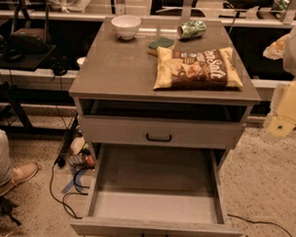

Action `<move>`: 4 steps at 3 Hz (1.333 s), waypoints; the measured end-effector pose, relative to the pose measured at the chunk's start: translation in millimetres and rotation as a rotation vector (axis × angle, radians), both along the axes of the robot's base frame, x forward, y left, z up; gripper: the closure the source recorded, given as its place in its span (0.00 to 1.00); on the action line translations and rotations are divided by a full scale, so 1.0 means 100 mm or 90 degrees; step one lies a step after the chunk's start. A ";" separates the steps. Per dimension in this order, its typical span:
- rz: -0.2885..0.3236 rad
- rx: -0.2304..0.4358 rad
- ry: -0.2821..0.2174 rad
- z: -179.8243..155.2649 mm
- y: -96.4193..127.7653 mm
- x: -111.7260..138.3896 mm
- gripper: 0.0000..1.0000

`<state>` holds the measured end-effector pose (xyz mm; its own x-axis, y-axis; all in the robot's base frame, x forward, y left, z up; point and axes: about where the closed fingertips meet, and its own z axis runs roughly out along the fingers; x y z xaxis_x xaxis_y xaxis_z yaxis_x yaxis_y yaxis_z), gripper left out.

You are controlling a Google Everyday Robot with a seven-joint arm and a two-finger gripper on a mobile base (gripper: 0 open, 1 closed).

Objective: Place brown chip bag into middle drawer

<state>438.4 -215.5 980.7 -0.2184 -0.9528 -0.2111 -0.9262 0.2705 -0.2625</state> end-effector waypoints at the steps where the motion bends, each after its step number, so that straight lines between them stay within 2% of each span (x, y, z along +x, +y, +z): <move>1: 0.000 0.000 0.000 0.00 0.00 0.00 0.00; 2: -0.004 0.031 -0.038 -0.05 0.01 0.34 0.00; 3: -0.020 0.054 -0.087 -0.23 0.05 1.05 0.00; 4: -0.042 0.063 -0.123 -0.45 0.06 1.75 0.00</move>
Offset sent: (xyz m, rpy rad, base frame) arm 0.1099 0.0017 -0.0188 0.1564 -0.1757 -0.0228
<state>613.2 -209.1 936.1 -0.2253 -0.9105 -0.3469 -0.8409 0.3615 -0.4027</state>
